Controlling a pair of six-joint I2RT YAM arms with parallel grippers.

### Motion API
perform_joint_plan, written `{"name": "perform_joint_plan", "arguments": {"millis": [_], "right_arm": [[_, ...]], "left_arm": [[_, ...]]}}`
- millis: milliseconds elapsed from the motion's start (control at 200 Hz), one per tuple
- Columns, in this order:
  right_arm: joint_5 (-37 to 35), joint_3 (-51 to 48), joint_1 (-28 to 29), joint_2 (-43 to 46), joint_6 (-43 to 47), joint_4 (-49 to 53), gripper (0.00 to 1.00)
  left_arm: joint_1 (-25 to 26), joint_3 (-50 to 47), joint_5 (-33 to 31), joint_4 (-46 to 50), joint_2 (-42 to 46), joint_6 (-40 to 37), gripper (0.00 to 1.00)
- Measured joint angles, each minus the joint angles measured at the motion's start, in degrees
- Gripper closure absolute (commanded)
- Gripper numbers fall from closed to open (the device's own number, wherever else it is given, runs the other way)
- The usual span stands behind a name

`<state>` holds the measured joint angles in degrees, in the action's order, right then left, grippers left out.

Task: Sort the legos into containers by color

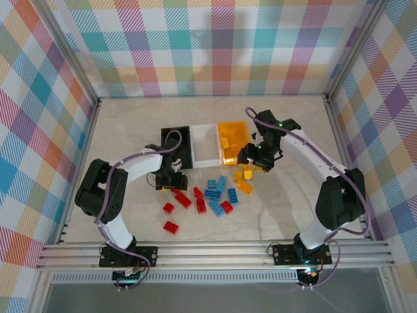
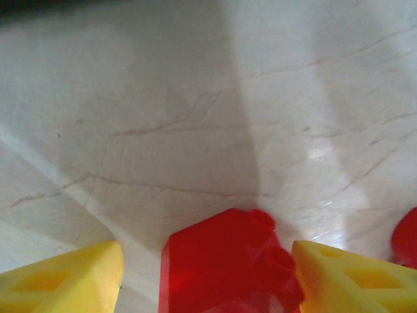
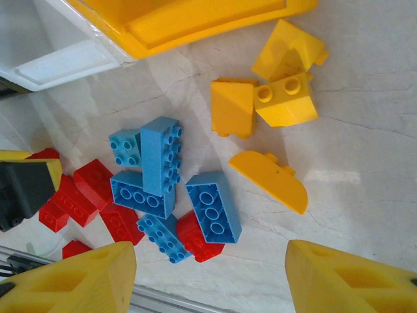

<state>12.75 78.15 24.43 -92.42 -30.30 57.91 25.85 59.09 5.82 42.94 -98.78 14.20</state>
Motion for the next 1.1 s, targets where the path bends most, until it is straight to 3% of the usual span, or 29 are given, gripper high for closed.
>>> {"name": "perform_joint_plan", "arguments": {"millis": [515, 935, 1100], "right_arm": [[0.37, 0.76, 2.01, -1.31, -0.39, -0.04, 0.39], [0.39, 0.33, 2.71, -1.31, -0.83, -1.22, 0.39], [0.39, 0.26, 3.56, -1.31, -1.07, -1.53, 0.39]], "left_arm": [[0.00, -0.85, -0.55, -1.31, 0.81, 0.44, 0.61], [-0.24, -0.55, -0.63, 1.90, 9.99, 1.16, 0.65], [-1.68, 4.98, -0.98, 5.90, 12.94, 1.22, 0.65]]}}
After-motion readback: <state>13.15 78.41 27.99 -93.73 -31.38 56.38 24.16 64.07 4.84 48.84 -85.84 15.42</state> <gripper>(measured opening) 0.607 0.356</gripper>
